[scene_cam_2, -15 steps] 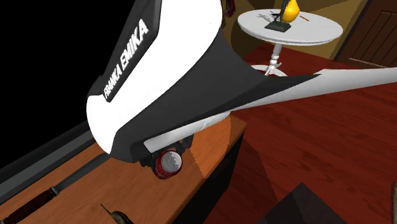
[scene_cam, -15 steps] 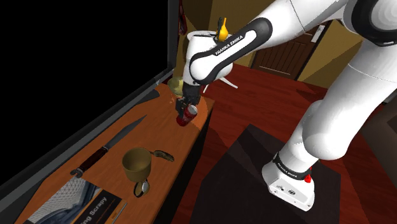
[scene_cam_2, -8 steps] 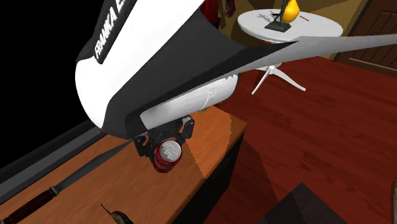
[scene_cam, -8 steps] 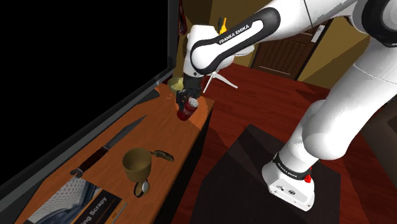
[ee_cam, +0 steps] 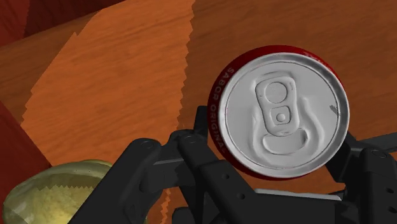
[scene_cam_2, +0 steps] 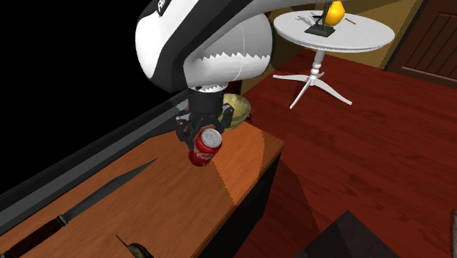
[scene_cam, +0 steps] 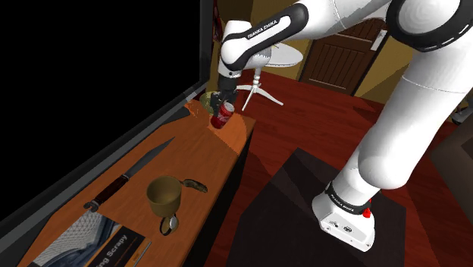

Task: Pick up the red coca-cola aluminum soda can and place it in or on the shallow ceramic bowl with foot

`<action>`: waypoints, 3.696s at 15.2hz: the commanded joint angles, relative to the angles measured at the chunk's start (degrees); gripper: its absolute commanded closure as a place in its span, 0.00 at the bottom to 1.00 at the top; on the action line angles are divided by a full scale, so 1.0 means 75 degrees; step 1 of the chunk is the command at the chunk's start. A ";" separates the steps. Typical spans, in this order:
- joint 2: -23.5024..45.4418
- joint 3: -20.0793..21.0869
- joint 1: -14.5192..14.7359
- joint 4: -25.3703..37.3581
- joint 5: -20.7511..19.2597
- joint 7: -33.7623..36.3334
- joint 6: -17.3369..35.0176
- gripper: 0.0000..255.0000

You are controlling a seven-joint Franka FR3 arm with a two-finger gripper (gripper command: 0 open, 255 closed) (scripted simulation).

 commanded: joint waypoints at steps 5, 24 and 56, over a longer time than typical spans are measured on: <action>0.1277 -0.0304 -0.0430 0.1806 -0.0032 -0.0640 -0.0617 1.00; 0.6312 -0.0594 -0.1738 0.9811 0.0012 -0.1640 -0.3757 1.00; 0.6458 -0.0597 -0.1798 0.9846 0.0019 -0.1716 -0.3654 0.00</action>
